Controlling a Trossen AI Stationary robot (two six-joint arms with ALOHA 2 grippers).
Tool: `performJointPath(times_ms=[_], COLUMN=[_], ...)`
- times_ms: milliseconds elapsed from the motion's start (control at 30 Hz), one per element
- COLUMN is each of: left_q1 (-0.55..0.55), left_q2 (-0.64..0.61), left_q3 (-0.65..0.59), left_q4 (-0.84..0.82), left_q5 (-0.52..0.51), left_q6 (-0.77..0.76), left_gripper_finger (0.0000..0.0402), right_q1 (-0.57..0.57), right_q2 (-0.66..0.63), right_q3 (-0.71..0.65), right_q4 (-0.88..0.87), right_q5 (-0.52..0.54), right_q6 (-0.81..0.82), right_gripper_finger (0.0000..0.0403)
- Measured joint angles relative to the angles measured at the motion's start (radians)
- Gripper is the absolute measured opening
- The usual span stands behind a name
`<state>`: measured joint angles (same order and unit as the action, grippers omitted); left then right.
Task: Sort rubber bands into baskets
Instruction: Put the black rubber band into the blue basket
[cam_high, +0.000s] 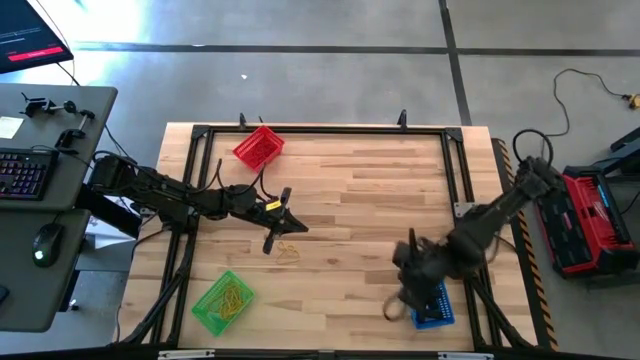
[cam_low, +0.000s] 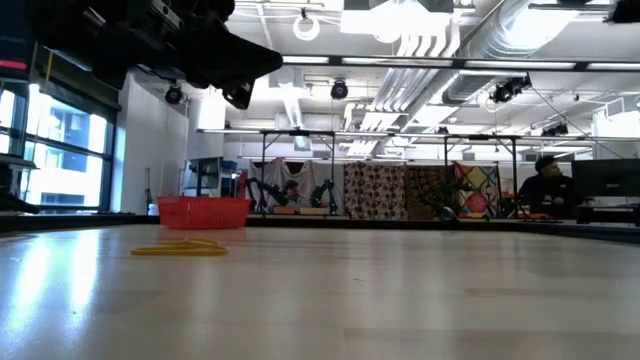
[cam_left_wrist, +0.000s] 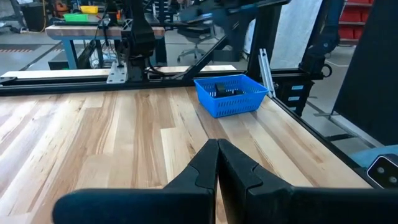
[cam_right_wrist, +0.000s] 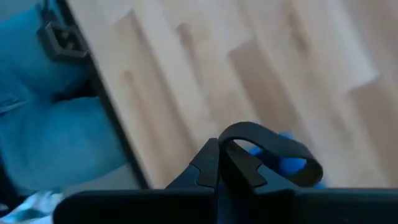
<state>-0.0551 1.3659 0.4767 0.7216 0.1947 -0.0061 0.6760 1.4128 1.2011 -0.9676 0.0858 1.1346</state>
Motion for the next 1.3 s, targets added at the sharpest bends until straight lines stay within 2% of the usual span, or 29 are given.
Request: performJointPath(times_ms=[233, 400, 600, 800, 1133, 1300], left_q1=[0.000, 0.000, 0.000, 0.000, 0.000, 0.000], left_q2=[0.000, 0.000, 0.000, 0.000, 0.000, 0.000], left_q3=[0.000, 0.000, 0.000, 0.000, 0.000, 0.000], left_q4=[0.000, 0.000, 0.001, 0.000, -0.002, -0.027], left_q5=[0.000, 0.000, 0.000, 0.000, 0.000, 0.000], left_q6=[0.003, 0.009, 0.008, 0.007, 0.009, 0.009], left_gripper_finger=[0.0000, 0.0000, 0.0000, 0.0000, 0.0000, 0.0000], right_q1=[0.192, 0.257, 0.270, 0.269, 0.269, 0.269], right_q2=[0.037, 0.106, 0.185, 0.262, 0.325, 0.325], right_q3=[0.000, 0.000, 0.000, 0.000, 0.000, 0.000], right_q4=[0.001, 0.001, 0.058, 0.133, 0.042, -0.025], right_q5=[0.037, 0.020, -0.062, -0.068, -0.078, -0.077], right_q6=[0.333, 0.515, 0.659, 0.782, 1.011, 1.042], right_gripper_finger=[0.0001, 0.0000, 0.0000, 0.0000, 0.0000, 0.0000])
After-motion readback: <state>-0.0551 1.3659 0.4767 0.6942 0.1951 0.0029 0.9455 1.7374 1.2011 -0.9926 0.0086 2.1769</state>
